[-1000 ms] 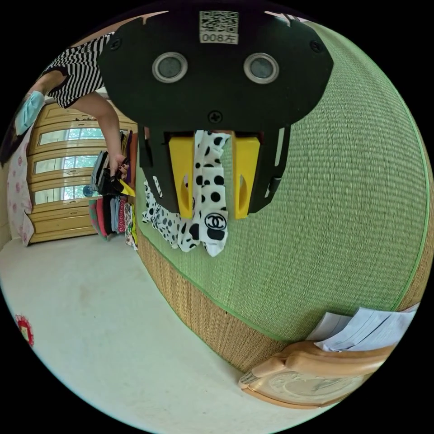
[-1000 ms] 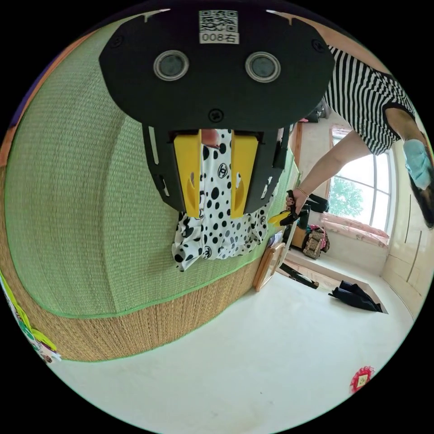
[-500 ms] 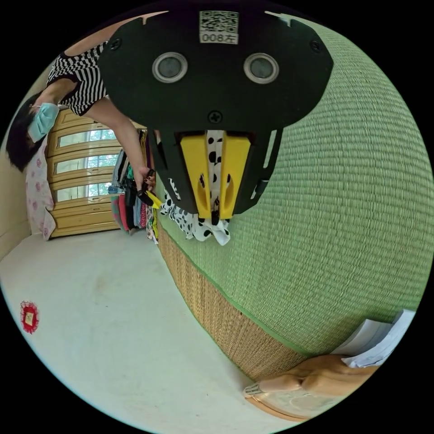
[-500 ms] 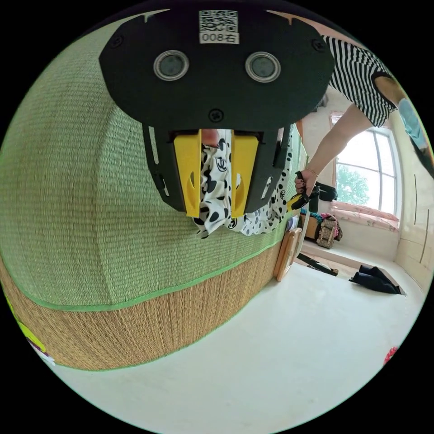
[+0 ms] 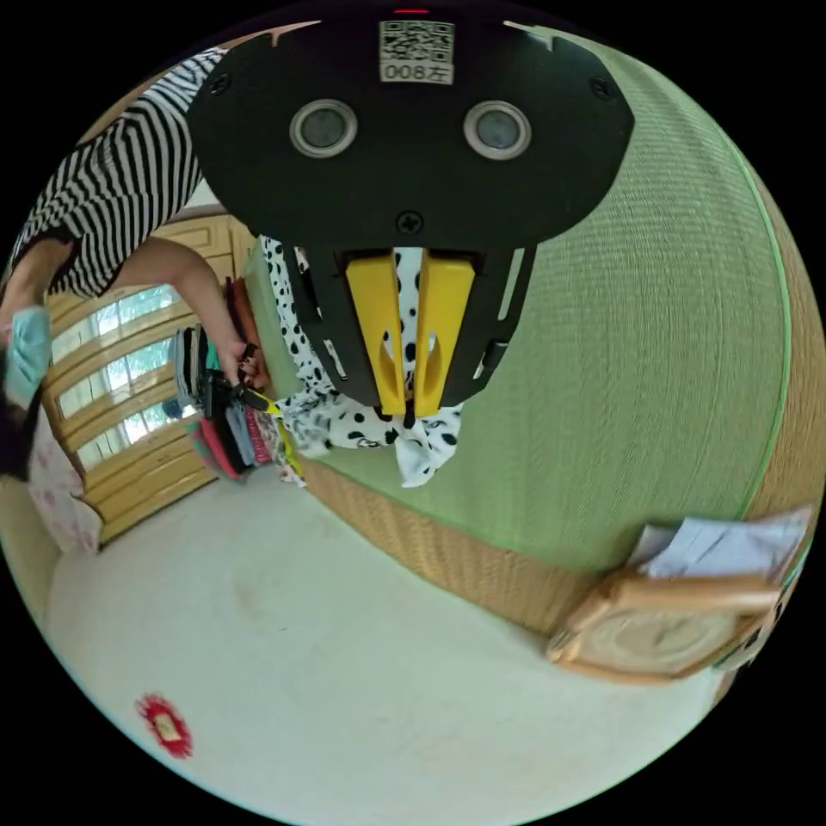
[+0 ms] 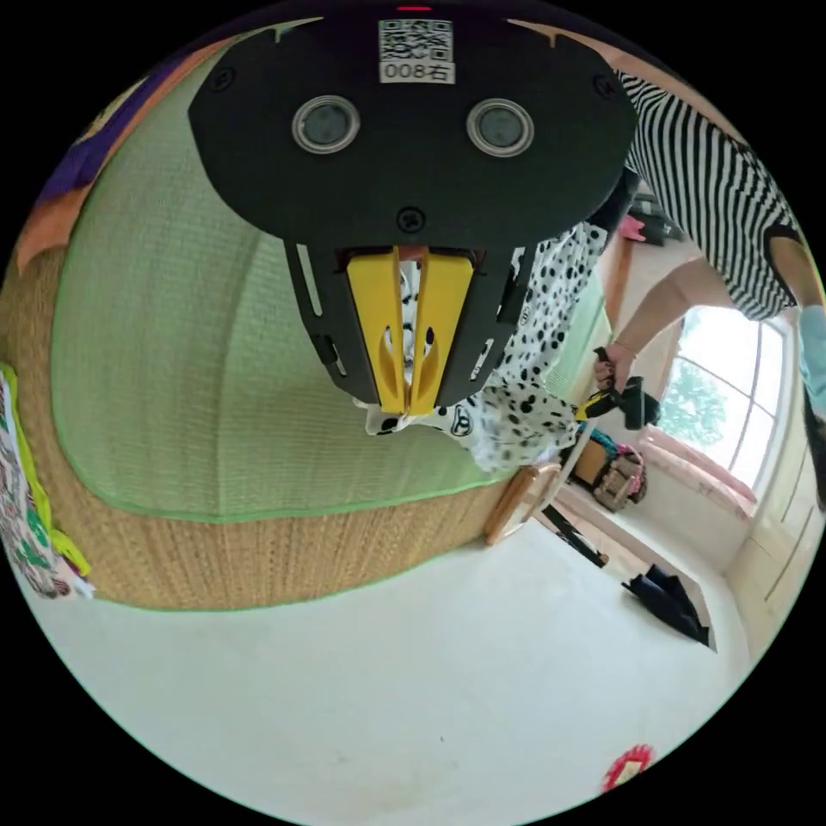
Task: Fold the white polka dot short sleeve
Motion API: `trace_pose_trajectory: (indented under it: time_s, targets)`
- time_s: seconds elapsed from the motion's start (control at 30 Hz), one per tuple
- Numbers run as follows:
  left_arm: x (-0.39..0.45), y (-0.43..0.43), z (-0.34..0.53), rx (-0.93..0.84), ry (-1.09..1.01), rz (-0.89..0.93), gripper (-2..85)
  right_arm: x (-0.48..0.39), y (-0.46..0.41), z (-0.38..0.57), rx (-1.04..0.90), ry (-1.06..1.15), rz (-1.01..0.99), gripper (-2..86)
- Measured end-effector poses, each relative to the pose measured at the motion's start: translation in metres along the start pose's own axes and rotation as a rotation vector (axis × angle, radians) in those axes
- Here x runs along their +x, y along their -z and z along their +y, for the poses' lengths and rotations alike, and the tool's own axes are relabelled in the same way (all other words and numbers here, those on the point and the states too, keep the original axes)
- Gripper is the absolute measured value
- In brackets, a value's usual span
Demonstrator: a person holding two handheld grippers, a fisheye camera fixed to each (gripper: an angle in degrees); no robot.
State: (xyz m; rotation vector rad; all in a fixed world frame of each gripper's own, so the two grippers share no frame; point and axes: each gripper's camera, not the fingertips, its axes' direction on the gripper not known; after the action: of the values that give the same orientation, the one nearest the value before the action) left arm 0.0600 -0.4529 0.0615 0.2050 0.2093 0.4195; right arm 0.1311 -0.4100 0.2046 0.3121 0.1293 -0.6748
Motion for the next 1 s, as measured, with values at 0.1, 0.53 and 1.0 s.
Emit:
trace_pose_trajectory:
  time_s: [0.1, 0.53, 1.0]
  targets:
    - [-0.025, -0.005, -0.002, 0.056, 0.094, 0.081, 1.8, 0.028, -0.013, 0.004, 0.004, -0.114, -0.124, 0.4]
    - [-0.025, -0.004, -0.039, 0.179, -0.004, 0.132, 1.9, 0.01, 0.033, -0.025, 0.163, -0.043, -0.226, 0.5]
    - [-0.077, -0.125, -0.09, 0.037, 0.086, -0.061, 2.5, 0.042, -0.028, -0.098, 0.025, -0.171, -0.15, 0.6]
